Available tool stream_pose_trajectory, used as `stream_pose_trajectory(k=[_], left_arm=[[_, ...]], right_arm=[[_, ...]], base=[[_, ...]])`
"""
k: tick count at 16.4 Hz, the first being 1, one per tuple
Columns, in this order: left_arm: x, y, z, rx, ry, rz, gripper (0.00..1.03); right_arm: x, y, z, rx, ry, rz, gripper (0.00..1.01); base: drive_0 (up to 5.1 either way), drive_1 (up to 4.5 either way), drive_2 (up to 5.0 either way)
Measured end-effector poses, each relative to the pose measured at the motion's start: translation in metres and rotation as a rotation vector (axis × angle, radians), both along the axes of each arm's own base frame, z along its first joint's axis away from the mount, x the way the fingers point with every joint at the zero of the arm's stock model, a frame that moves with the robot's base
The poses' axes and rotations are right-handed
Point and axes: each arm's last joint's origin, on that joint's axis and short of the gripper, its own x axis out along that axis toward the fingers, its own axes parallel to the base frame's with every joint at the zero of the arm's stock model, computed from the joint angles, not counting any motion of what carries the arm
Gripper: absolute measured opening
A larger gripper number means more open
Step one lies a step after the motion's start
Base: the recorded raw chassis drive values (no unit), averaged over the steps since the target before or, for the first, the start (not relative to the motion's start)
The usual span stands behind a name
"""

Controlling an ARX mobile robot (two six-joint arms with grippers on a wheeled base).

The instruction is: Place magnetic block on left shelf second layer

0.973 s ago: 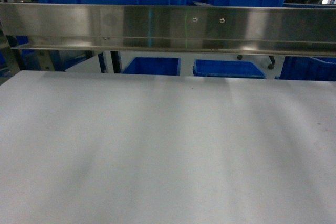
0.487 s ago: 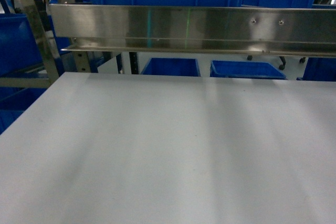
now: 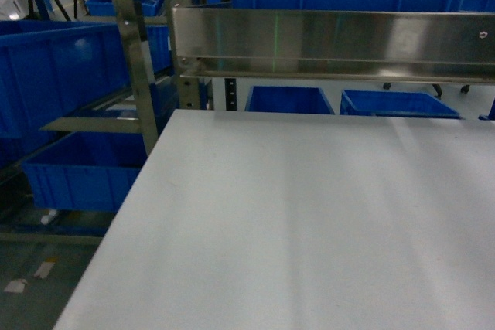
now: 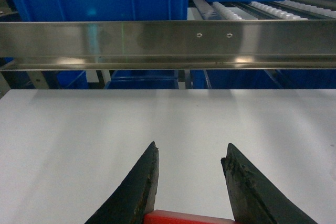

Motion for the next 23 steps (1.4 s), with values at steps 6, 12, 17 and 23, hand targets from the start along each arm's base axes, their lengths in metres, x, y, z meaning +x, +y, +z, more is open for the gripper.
stream_pose_trajectory(k=[6,12,17,23], left_arm=[[0.0,0.0,0.0001,0.0,-0.002,0.0,0.98],[0.0,0.0,0.0002,0.0,-0.002,-0.001,0.98],[0.0,0.0,0.0002,0.0,-0.002,0.0,0.98],[0.0,0.0,0.0001,0.0,-0.002,0.0,0.98]], right_arm=[[-0.0001,0.0,-0.0004,0.0,0.004,0.0,0.33],[0.0,0.0,-0.0003,0.0,0.003,0.0,0.33],[0.0,0.0,-0.0003,0.0,0.003,0.0,0.33],[0.0,0.0,-0.0001,0.0,0.002,0.0,0.33]], base=[[-5.0,2.43,2.4],[-4.9,2.53,2.5],[-5.0,2.44,2.4],[-5.0,2.47,2.5]])
